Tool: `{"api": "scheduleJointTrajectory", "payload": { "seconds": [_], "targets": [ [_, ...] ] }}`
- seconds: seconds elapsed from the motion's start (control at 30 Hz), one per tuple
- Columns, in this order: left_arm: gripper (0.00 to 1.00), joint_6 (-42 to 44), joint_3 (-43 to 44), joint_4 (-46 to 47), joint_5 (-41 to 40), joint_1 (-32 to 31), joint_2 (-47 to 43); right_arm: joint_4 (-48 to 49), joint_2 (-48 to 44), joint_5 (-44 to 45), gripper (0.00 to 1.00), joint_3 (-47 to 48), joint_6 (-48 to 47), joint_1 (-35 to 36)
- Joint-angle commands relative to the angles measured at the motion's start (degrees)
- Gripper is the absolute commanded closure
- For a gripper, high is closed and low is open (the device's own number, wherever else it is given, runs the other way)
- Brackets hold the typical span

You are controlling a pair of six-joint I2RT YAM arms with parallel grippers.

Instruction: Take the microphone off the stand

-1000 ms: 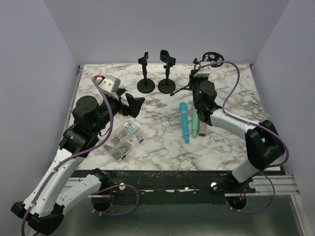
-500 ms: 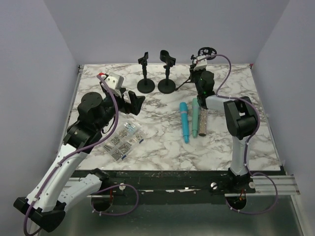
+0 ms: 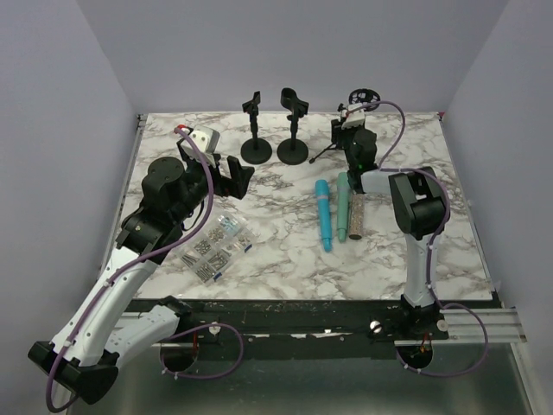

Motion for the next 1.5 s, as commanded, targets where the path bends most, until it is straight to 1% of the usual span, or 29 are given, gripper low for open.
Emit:
{"api": "scheduleJointTrajectory", "payload": {
  "seconds": [0.0,0.13,0.23,0.3,0.53,0.6,0.7,0.73,0.77,0.8,0.93,1.03,1.17,1.27,1.4,1.47],
  "targets": [
    [0.06,-0.40,-0.01,0.93,1.21,0.53,0.13,2.94,-3.71,1.48,0.37,-1.69,1.29,-0.26],
    [0.06,-0.51,0.07,0.88,1.30,0.90,-0.09,-3.33,-10.60,4.55,0.27,-6.40,6.56,-0.19],
    [0.06,-0.61,-0.10,0.99,1.31,0.97,-0.59,-10.59,-17.06,8.24,0.25,-9.62,11.70,-0.02],
    [0.06,-0.57,-0.30,1.09,1.13,0.96,-0.98,-17.98,-21.72,8.17,0.24,-12.00,16.85,-0.01],
    [0.06,-1.15,-0.89,1.63,1.23,0.95,-3.38,-40.34,-42.79,2.93,0.20,-21.43,28.83,0.07],
    [0.06,-1.45,-1.42,2.26,1.33,0.98,-4.75,-45.61,-49.07,0.70,0.15,-23.79,31.06,0.13],
    [0.06,-1.68,-2.99,4.15,1.24,0.89,-7.16,-54.40,-58.47,-2.97,0.13,-26.57,35.42,0.16],
    [0.06,-1.63,-3.46,4.69,1.04,0.79,-7.98,-57.38,-61.60,-4.74,0.10,-27.02,36.04,0.16],
    [0.06,-1.43,-3.86,5.07,0.63,0.75,-8.59,-60.93,-64.16,-5.76,0.06,-26.90,35.87,0.16],
    [0.06,-1.26,-4.17,5.49,0.28,0.64,-9.33,-64.66,-66.87,-5.61,0.05,-26.39,36.11,0.16],
    [0.05,-0.42,-5.51,7.15,-1.48,0.32,-12.56,-76.45,-76.47,-4.47,0.04,-23.53,37.49,0.14],
    [0.05,-0.32,-5.48,7.37,-2.11,0.33,-15.48,-82.18,-83.59,-4.44,0.03,-21.25,37.76,0.16],
    [0.05,-1.50,-4.65,5.26,-5.28,0.32,-20.26,-86.99,-91.32,-0.06,0.03,-16.54,37.06,0.16],
    [0.02,-2.07,-3.34,1.59,-6.95,0.32,-24.43,-89.41,-95.74,3.73,0.03,-12.05,36.28,0.16],
    [0.02,-1.92,-0.08,-3.94,-10.01,0.34,-29.60,-90.13,-100.24,8.59,0.02,-8.41,35.59,0.16],
    [0.02,-2.10,1.77,-6.32,-10.95,0.33,-31.91,-90.04,-101.46,10.11,0.00,-7.61,34.68,0.15]
  ]
}}
